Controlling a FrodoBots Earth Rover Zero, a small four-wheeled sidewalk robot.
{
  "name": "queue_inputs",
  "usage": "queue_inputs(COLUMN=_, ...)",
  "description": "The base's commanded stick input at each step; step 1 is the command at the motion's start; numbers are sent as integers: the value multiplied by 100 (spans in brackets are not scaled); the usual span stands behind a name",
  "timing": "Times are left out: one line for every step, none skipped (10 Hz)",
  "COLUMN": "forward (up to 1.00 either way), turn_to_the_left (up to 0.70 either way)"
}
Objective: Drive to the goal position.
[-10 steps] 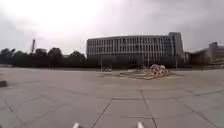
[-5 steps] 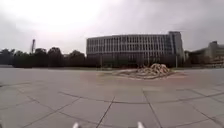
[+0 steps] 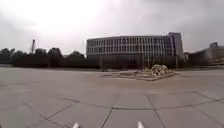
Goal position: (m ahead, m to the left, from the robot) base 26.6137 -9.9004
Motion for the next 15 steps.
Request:
queue_inputs(forward=50, turn_to_the_left=14)
queue_inputs(forward=50, turn_to_the_left=6)
queue_inputs(forward=50, turn_to_the_left=0)
queue_inputs(forward=50, turn_to_the_left=0)
queue_inputs(forward=50, turn_to_the_left=0)
queue_inputs(forward=50, turn_to_the_left=0)
queue_inputs(forward=50, turn_to_the_left=0)
queue_inputs(forward=50, turn_to_the_left=0)
queue_inputs(forward=50, turn_to_the_left=0)
queue_inputs(forward=50, turn_to_the_left=0)
queue_inputs(forward=50, turn_to_the_left=0)
queue_inputs(forward=50, turn_to_the_left=0)
queue_inputs(forward=50, turn_to_the_left=0)
queue_inputs(forward=50, turn_to_the_left=0)
queue_inputs(forward=50, turn_to_the_left=0)
